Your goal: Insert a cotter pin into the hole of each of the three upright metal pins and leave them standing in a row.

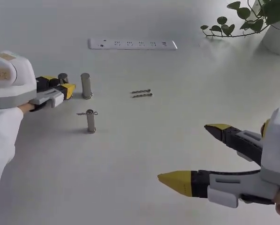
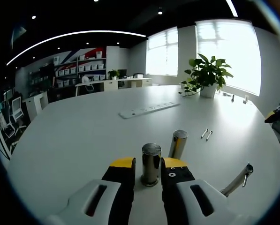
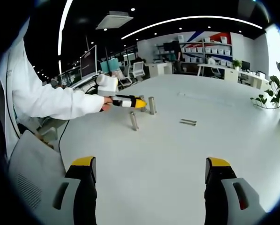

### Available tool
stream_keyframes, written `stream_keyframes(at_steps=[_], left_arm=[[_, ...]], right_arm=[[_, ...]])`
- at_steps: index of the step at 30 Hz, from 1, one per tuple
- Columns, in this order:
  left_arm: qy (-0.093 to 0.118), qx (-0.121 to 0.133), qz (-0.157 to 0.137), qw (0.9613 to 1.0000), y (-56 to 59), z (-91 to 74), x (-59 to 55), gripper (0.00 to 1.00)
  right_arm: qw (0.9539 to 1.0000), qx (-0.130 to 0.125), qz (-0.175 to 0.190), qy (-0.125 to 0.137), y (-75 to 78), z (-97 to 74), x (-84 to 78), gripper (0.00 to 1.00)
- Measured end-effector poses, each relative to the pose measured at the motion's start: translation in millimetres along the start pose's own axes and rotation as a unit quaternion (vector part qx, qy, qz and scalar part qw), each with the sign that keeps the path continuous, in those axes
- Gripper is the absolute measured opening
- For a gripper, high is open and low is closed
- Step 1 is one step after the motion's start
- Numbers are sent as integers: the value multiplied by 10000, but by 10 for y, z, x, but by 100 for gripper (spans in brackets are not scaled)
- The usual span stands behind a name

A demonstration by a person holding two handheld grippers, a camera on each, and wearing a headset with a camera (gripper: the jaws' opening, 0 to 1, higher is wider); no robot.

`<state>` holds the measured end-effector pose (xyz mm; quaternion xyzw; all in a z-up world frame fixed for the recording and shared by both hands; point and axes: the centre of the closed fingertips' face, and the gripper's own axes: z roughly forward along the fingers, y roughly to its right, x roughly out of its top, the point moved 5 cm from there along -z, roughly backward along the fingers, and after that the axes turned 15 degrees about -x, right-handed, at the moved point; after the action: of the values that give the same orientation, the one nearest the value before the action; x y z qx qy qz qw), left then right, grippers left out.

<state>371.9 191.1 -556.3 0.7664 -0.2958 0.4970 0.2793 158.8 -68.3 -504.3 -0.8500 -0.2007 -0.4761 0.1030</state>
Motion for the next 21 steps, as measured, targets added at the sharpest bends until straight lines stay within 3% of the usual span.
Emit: stream_keyframes(at_steps=[6, 21], left_arm=[[-10, -47, 2, 10000, 29, 16, 9, 12], [-146, 113, 57, 9998, 65, -29, 10, 11]], right_arm=[[10000, -2, 3, 3, -4, -5, 0, 93], [9999, 65, 75, 49, -13, -27, 11, 92]])
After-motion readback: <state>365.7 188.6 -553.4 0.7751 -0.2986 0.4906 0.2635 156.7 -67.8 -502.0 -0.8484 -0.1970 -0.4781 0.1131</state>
